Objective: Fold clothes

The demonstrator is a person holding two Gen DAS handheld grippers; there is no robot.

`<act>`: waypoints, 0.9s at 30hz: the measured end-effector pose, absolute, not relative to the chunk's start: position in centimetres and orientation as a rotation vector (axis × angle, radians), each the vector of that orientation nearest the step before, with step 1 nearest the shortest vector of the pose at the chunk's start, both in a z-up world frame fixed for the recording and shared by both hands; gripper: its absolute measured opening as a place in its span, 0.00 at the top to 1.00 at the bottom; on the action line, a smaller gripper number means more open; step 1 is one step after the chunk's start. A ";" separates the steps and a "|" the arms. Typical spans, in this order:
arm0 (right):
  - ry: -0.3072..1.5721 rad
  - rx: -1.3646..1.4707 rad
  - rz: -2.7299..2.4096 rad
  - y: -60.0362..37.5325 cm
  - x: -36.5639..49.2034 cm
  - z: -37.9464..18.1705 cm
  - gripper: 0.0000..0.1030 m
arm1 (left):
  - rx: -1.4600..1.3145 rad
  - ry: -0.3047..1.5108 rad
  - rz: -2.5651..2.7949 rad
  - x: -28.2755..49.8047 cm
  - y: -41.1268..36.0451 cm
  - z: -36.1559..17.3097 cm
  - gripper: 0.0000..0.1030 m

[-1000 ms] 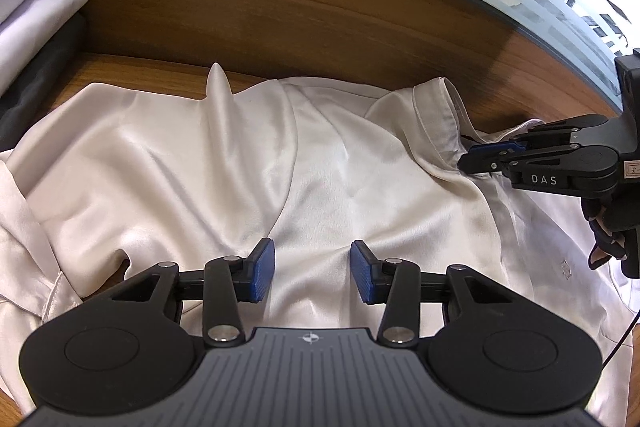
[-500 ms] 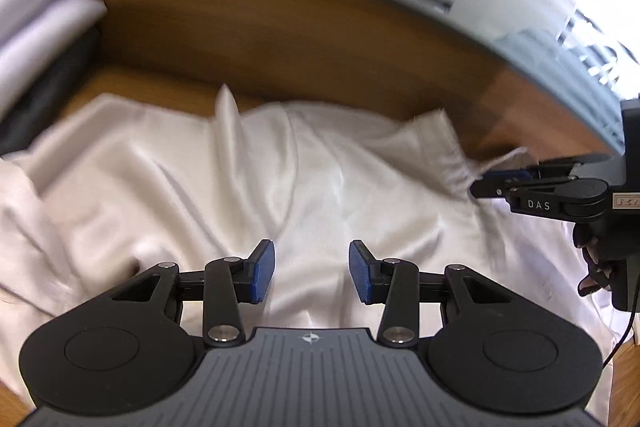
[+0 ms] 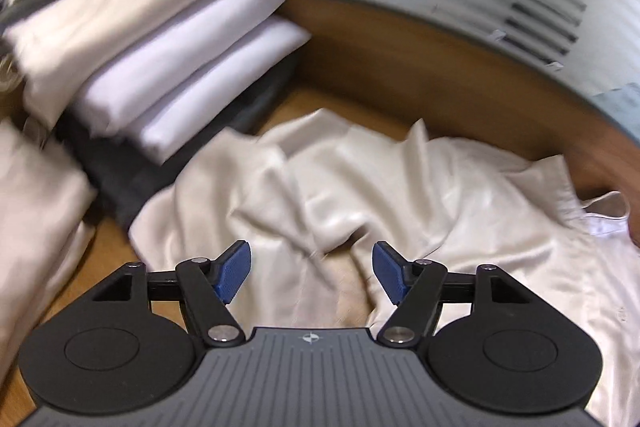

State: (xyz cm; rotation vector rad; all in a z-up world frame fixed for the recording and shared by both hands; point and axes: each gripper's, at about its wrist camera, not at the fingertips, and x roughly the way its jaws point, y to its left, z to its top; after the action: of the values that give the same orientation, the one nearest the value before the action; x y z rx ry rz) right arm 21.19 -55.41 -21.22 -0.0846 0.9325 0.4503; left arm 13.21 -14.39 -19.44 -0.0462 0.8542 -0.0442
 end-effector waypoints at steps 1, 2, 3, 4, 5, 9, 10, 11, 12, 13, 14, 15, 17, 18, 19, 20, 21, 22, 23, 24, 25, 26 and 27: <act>0.938 -0.081 0.442 -55.8 20.5 -21.0 0.72 | -0.043 0.861 -0.032 13.2 -14.5 -19.9 0.27; 0.943 -0.079 0.434 -56.1 19.7 -20.8 0.72 | -0.033 0.865 -0.021 13.3 -14.6 -20.3 0.27; 0.949 -0.077 0.428 -56.6 19.0 -20.6 0.72 | -0.017 0.865 -0.009 13.4 -14.7 -20.6 0.27; 0.955 -0.073 0.421 -57.0 18.4 -20.4 0.72 | 0.006 0.863 0.007 13.6 -14.9 -21.0 0.28; 0.960 -0.068 0.414 -57.5 17.7 -20.1 0.72 | 0.028 0.863 0.022 13.8 -15.0 -21.3 0.34; 0.972 -0.039 0.379 -59.0 15.4 -19.7 0.72 | 0.015 0.883 -0.007 14.7 -14.2 -21.1 0.94; 0.973 -0.033 0.370 -59.4 14.9 -19.6 0.72 | -0.018 0.872 -0.029 14.7 -13.8 -20.3 0.94; 0.973 -0.026 0.364 -59.7 14.3 -19.5 0.72 | -0.054 0.862 -0.061 14.6 -13.5 -19.3 0.94; 0.972 -0.020 0.358 -60.0 13.8 -19.3 0.72 | -0.090 0.852 -0.094 14.6 -13.2 -18.3 0.94; 0.972 -0.012 0.353 -60.3 13.4 -19.2 0.72 | -0.125 0.843 -0.130 14.5 -13.0 -17.2 0.94; 0.972 -0.005 0.348 -60.6 12.9 -19.1 0.72 | -0.158 0.835 -0.174 14.4 -12.9 -16.0 0.94; 0.972 0.003 0.343 -60.9 12.5 -19.0 0.72 | -0.188 0.829 -0.221 14.2 -13.0 -14.8 0.94; 0.974 0.020 0.336 -61.3 11.7 -18.9 0.72 | -0.236 0.820 -0.303 13.8 -13.6 -12.4 0.94; 0.975 0.028 0.335 -61.5 11.3 -18.9 0.72 | -0.250 0.817 -0.340 13.6 -14.1 -11.4 0.94; 0.975 0.034 0.333 -61.6 10.9 -18.8 0.72 | -0.258 0.816 -0.379 13.3 -14.8 -10.5 0.94; 0.976 0.040 0.332 -61.7 10.7 -18.8 0.72 | -0.258 0.815 -0.411 13.1 -15.7 -9.8 0.94; 0.978 0.046 0.332 -61.9 10.4 -18.9 0.72 | -0.254 0.810 -0.439 12.8 -16.8 -9.1 0.94; 0.979 0.053 0.330 -62.0 10.2 -18.9 0.72 | -0.252 0.808 -0.470 12.5 -17.8 -8.7 0.94; 0.981 0.060 0.330 -62.1 10.0 -18.9 0.72 | -0.254 0.810 -0.503 12.3 -19.0 -8.4 0.94; 0.983 0.068 0.330 -62.3 9.8 -19.0 0.72 | -0.256 0.811 -0.537 12.0 -20.2 -8.2 0.94; 0.985 0.073 0.329 -62.4 9.7 -19.0 0.72 | -0.254 0.813 -0.569 11.8 -21.5 -8.0 0.94; 0.986 0.077 0.329 -62.5 9.6 -19.0 0.72 | -0.245 0.818 -0.596 11.6 -22.7 -8.0 0.94; 0.988 0.080 0.329 -62.7 9.5 -19.1 0.72 | -0.234 0.828 -0.620 11.5 -24.1 -8.2 0.94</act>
State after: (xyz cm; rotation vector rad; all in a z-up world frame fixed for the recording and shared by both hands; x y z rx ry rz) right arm 9.51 -62.68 -19.09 0.0804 0.9875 0.3287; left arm 11.47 -24.11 -8.22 -0.2344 0.8284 -0.6201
